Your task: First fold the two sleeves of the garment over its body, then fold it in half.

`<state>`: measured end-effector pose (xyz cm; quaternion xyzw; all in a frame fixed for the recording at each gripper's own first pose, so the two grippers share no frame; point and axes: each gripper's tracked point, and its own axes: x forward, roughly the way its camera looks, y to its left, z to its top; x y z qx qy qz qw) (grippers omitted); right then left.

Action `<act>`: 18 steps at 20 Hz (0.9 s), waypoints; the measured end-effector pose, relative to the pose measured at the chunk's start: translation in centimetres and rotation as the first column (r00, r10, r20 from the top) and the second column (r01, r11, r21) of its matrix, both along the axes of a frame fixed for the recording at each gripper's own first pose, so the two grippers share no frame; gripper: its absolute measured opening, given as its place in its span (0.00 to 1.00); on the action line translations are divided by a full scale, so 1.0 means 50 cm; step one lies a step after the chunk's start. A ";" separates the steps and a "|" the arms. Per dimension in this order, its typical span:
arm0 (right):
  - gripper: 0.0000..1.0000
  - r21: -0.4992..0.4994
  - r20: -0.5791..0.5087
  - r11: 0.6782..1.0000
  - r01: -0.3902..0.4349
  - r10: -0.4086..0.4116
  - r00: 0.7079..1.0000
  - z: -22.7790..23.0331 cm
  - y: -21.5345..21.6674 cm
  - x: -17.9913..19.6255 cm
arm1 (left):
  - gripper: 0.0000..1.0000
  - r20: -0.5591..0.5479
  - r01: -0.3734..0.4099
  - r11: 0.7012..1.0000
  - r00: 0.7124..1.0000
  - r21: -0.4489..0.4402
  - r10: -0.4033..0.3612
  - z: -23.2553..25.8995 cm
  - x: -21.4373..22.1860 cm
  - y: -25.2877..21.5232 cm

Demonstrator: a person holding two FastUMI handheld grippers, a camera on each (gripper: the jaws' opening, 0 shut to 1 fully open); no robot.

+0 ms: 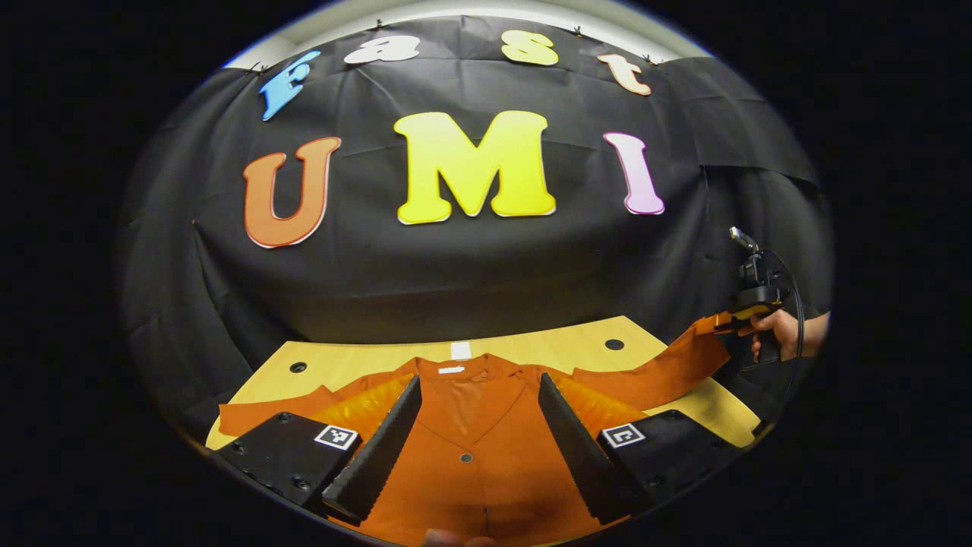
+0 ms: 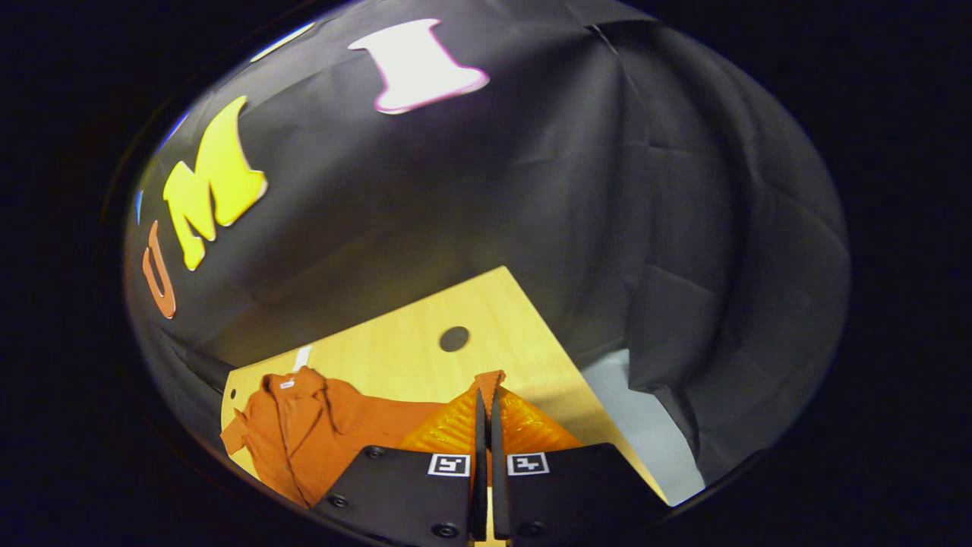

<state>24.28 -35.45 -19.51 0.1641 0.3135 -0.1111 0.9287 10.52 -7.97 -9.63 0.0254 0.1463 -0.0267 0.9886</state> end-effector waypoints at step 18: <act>0.03 -0.033 0.014 0.935 -0.352 0.353 0.936 0.167 0.920 0.097 | 0.98 0.056 -0.300 0.951 0.951 -0.074 0.304 -0.011 -0.158 0.600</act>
